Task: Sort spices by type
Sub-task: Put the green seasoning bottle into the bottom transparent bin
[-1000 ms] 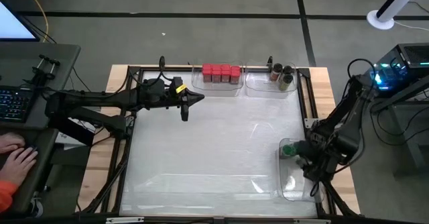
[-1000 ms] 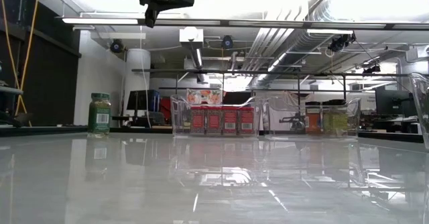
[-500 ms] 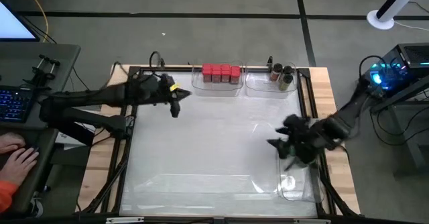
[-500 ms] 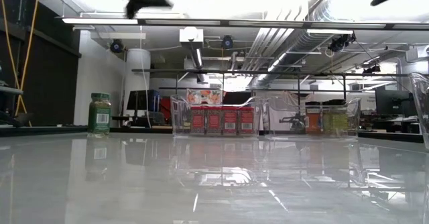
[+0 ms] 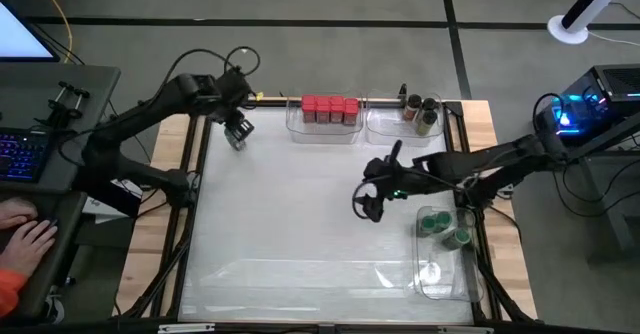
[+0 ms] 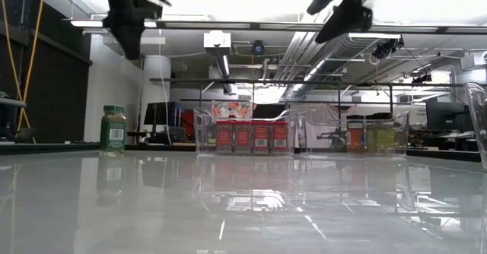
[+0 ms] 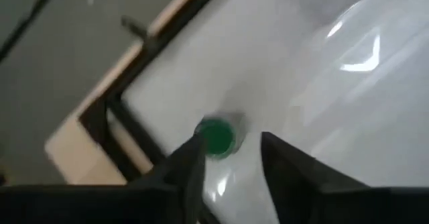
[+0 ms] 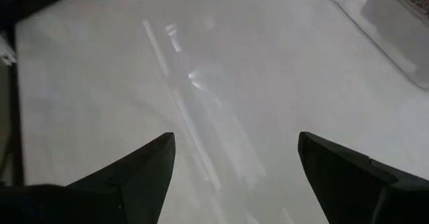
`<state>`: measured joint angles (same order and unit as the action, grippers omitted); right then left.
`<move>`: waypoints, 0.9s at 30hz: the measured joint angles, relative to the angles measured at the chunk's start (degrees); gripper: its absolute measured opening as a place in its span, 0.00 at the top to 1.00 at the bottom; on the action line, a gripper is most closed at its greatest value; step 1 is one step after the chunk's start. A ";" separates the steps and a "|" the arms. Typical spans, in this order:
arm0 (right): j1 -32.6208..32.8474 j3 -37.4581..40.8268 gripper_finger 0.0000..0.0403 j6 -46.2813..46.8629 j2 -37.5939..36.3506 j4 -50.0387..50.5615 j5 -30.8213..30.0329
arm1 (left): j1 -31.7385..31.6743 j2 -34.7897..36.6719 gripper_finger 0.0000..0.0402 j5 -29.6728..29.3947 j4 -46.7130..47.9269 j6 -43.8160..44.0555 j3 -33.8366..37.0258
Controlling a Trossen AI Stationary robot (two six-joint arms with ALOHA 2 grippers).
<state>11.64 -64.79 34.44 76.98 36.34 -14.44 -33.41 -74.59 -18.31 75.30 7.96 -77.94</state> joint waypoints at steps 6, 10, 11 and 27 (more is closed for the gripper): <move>-0.85 0.04 0.23 -1.92 1.15 -0.66 0.20 | -4.11 -4.15 0.51 0.20 2.40 2.31 2.62; -0.49 0.04 0.23 -1.90 1.13 -0.47 0.37 | -4.94 -4.37 0.53 -0.08 0.89 4.21 7.68; -0.35 0.04 0.23 -1.80 1.13 -0.47 0.35 | -4.99 -4.28 0.54 -0.20 0.75 5.38 8.78; -0.50 0.04 0.23 -1.44 1.11 -0.41 -0.55 | -5.39 -3.25 1.00 -2.98 -8.68 7.45 17.05</move>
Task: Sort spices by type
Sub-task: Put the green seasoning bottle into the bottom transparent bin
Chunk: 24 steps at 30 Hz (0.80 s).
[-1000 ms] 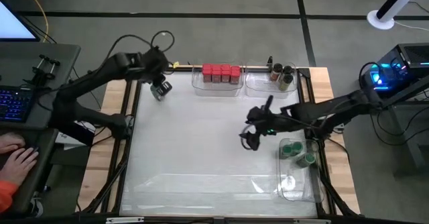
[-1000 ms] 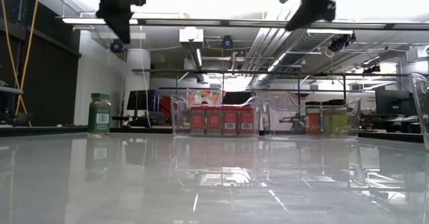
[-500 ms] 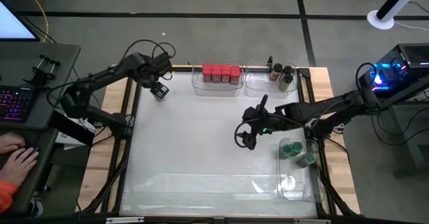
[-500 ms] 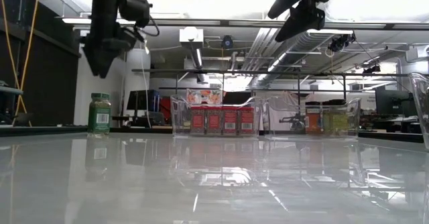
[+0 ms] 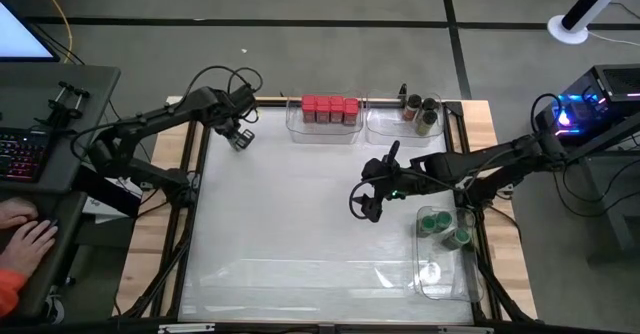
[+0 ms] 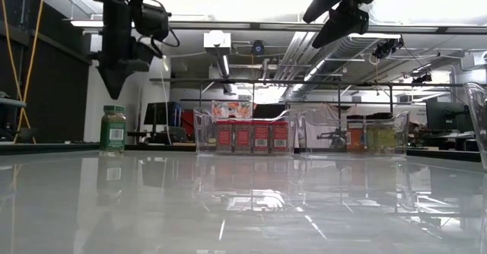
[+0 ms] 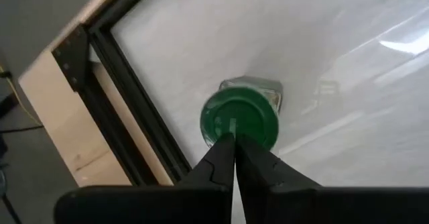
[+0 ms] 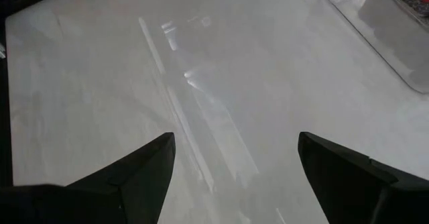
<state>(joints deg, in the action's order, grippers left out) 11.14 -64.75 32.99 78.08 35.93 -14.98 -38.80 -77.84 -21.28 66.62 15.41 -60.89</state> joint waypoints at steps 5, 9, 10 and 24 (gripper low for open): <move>-0.07 0.00 0.23 -0.24 -0.02 0.01 -0.24 | -1.34 0.04 1.00 0.58 -4.11 0.06 2.62; -0.28 0.00 0.23 -0.46 -0.02 0.01 -1.11 | -2.13 0.22 1.00 1.01 -6.89 0.14 4.35; -0.28 0.00 0.23 -0.46 -0.02 0.03 -1.11 | -2.13 0.21 1.00 0.76 -6.97 0.39 4.64; -0.24 0.00 0.23 -0.46 -0.02 0.16 -1.05 | 6.35 0.12 1.00 6.21 -9.75 6.69 4.97</move>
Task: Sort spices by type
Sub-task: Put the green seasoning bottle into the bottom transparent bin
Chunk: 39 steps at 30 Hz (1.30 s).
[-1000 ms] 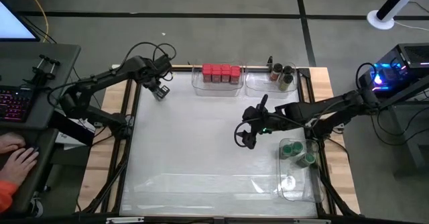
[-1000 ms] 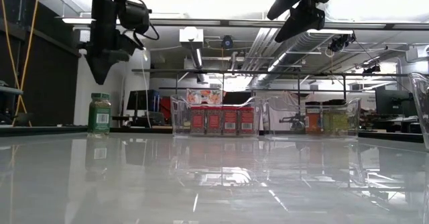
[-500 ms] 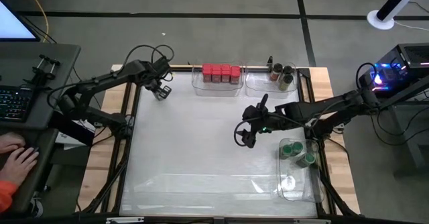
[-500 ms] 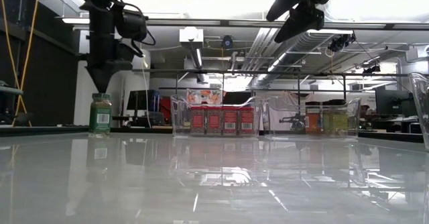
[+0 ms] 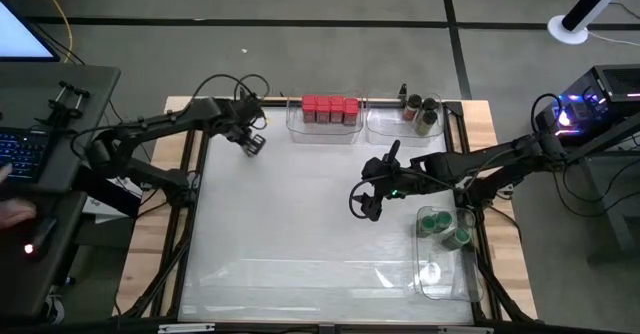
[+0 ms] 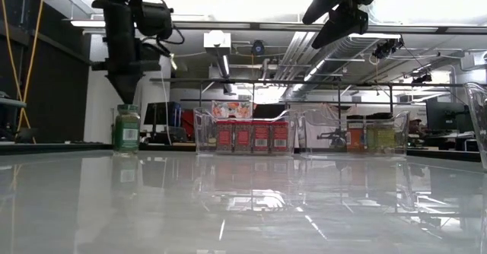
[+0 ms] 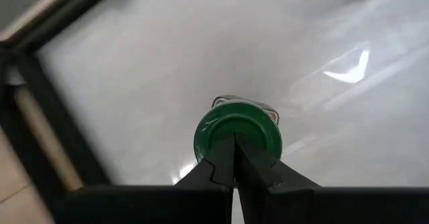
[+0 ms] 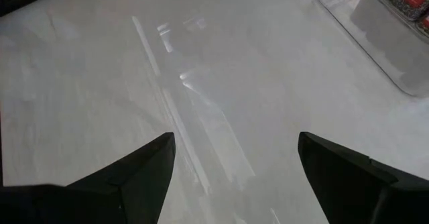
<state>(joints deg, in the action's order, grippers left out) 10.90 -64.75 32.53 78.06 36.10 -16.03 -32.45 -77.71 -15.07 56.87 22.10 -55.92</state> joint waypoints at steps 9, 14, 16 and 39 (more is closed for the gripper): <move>0.00 0.00 0.23 0.61 0.00 0.11 0.13 | 10.91 -0.17 1.00 3.48 -6.97 9.62 0.13; 0.00 0.00 0.23 0.63 0.00 0.11 0.13 | 16.72 -1.98 1.00 5.50 -14.74 13.98 0.17; 0.00 0.00 0.23 0.63 0.00 0.11 0.13 | 18.78 -3.66 1.00 6.03 -17.84 15.19 0.13; 0.00 0.00 0.23 -1.22 -1.64 0.55 3.48 | 32.80 -26.40 1.00 14.68 -39.78 7.33 -19.18</move>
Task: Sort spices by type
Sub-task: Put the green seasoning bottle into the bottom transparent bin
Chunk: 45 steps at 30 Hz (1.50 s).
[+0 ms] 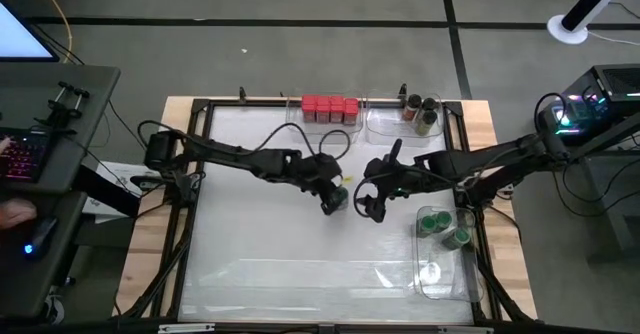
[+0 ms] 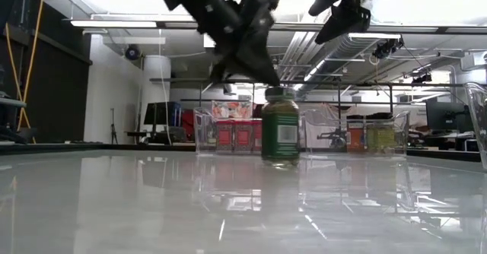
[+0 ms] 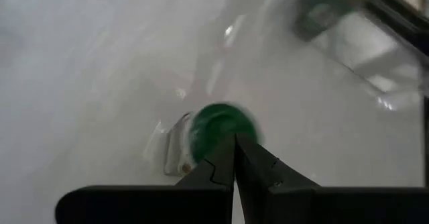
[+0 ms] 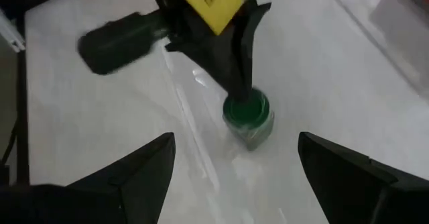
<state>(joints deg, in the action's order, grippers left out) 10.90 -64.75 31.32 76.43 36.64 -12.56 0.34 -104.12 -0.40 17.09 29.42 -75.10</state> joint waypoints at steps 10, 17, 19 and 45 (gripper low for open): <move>-1.73 -0.02 0.23 -19.50 0.45 -6.87 5.66 | -4.33 16.90 1.00 -11.14 25.44 -12.48 -4.65; -5.96 -0.02 0.23 -33.79 10.48 -9.45 8.27 | -5.68 36.01 1.00 -14.74 19.58 -6.55 8.40; -7.35 -0.02 0.23 -36.98 12.93 -11.29 9.72 | -4.63 40.34 1.00 -14.74 16.98 -3.65 12.56; -10.11 0.00 0.51 -35.96 20.87 -11.51 19.68 | 3.19 45.70 1.00 -18.64 5.04 7.68 27.62</move>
<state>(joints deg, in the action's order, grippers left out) 0.79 -64.75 -4.65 97.30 25.13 7.12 3.54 -58.41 -19.03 22.14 37.11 -47.48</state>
